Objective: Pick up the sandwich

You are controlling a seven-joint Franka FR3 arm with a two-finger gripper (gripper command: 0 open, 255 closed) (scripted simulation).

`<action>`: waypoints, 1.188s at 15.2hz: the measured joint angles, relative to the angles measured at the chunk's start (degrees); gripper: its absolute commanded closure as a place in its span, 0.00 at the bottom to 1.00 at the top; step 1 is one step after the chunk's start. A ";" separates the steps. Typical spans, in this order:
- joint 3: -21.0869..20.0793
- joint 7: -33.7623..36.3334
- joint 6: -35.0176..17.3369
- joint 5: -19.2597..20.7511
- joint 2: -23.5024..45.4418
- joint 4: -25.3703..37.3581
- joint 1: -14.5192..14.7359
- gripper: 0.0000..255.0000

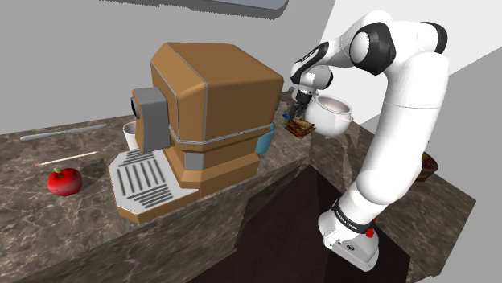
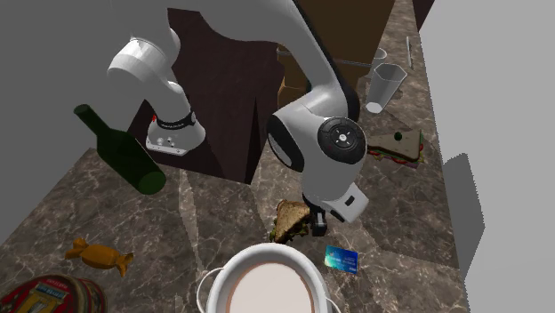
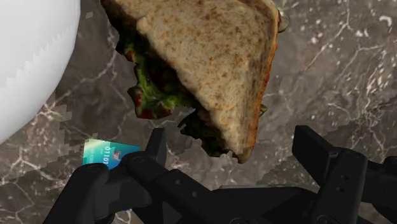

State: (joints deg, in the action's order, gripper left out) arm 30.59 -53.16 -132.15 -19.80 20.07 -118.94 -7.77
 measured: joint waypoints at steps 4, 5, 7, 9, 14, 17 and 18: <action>-0.98 -1.64 -2.01 -1.95 2.39 -0.06 -0.94 0.00; -1.20 -1.96 -2.44 -2.36 2.89 -0.08 -1.14 0.00; -1.39 -2.06 -2.80 -2.66 3.22 -0.08 -1.18 1.00; -1.46 -2.09 -2.93 -2.77 3.29 -0.03 -1.19 1.00; -1.50 -2.02 -3.00 -2.85 3.41 0.14 -1.19 1.00; -1.34 -2.01 -2.74 -2.60 3.12 -0.02 -1.16 1.00; -1.10 -1.62 -2.34 -2.15 2.53 -0.17 -0.88 1.00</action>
State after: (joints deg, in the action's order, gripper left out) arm 29.48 -54.78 -134.48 -21.96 22.60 -119.11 -8.65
